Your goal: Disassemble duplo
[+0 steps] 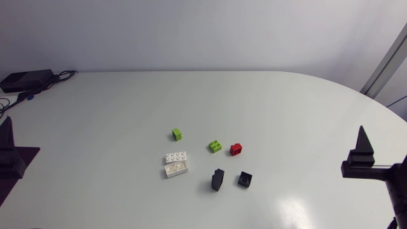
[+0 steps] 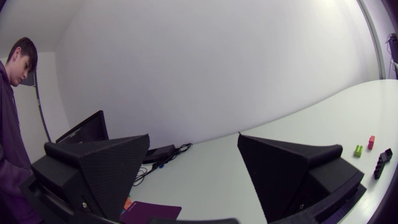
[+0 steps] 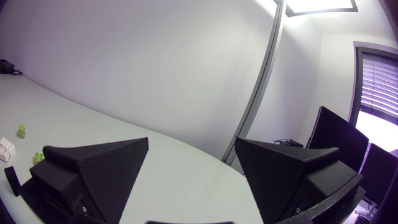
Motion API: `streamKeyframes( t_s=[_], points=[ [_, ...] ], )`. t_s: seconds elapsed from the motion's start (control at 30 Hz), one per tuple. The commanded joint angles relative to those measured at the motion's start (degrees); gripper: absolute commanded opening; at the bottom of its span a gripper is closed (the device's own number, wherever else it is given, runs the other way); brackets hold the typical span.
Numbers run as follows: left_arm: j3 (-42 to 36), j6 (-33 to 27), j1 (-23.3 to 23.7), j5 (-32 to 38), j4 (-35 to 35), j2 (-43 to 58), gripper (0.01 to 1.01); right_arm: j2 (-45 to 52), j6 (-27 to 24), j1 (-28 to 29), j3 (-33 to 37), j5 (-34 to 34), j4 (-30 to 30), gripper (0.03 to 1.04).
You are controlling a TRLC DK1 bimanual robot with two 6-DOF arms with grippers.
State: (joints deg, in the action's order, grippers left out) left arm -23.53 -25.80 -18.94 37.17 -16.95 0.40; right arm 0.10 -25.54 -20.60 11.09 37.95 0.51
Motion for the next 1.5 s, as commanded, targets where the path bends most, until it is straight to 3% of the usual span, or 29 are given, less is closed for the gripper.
streamKeyframes(
  t_s=[0.0, 0.13, 0.27, 0.47, 0.53, 0.8, 0.93, 1.03, 1.13, 1.2, 1.33, 1.47],
  points=[
    [1.47, 2.25, 1.01, 1.06, -0.54, -0.93, 0.984, -0.80, -1.27, 0.21, -1.95, 0.72, -3.59, 1.00],
    [3.14, 5.50, 3.03, 0.63, 1.92, -1.20, 0.984, -0.80, -4.69, 0.12, -3.71, 0.72, -10.09, 1.00],
    [4.63, 16.31, 6.37, 0.19, 1.22, -1.20, 0.985, -0.80, -6.28, -1.90, -4.76, 0.63, -9.48, 1.00],
    [7.01, 20.79, 8.92, -5.70, 2.71, -1.20, 0.984, -0.71, -3.20, -2.16, -5.73, -3.68, -6.75, 1.00],
    [7.80, 21.41, 9.18, -7.11, 3.06, -1.20, 0.984, -0.71, -3.11, -1.72, -6.17, -5.79, -6.93, 1.00],
    [13.95, 21.93, 11.47, -13.53, 10.45, -1.20, 0.984, -0.71, 5.68, 1.62, -10.39, -11.32, -8.34, 1.00],
    [17.03, 21.41, 12.26, -16.16, 13.17, -1.20, 0.984, -0.71, 6.73, 2.41, -10.48, -14.31, -7.37, 1.00],
    [17.90, 21.32, 12.61, -18.01, 13.61, -1.20, 0.984, -0.71, 6.38, 5.13, -10.39, -24.16, -3.24, 1.00],
    [18.61, 20.88, 12.70, -19.59, 13.61, -1.20, 0.984, -0.63, 5.94, 11.37, -9.77, -40.24, 2.30, 1.00],
    [19.13, 20.00, 12.70, -21.26, 13.79, -1.28, 0.984, -0.63, 10.69, 15.15, -9.60, -40.85, 2.47, 1.00],
    [20.54, 19.12, 12.79, -22.84, 15.54, -1.28, 0.984, -0.54, 16.66, 17.35, -9.60, -40.42, 2.47, 1.00],
    [21.86, 18.33, 13.14, -24.51, 17.13, -1.28, 0.984, -0.54, 17.19, 17.61, -9.60, -40.15, 2.21, 1.00]
  ],
)
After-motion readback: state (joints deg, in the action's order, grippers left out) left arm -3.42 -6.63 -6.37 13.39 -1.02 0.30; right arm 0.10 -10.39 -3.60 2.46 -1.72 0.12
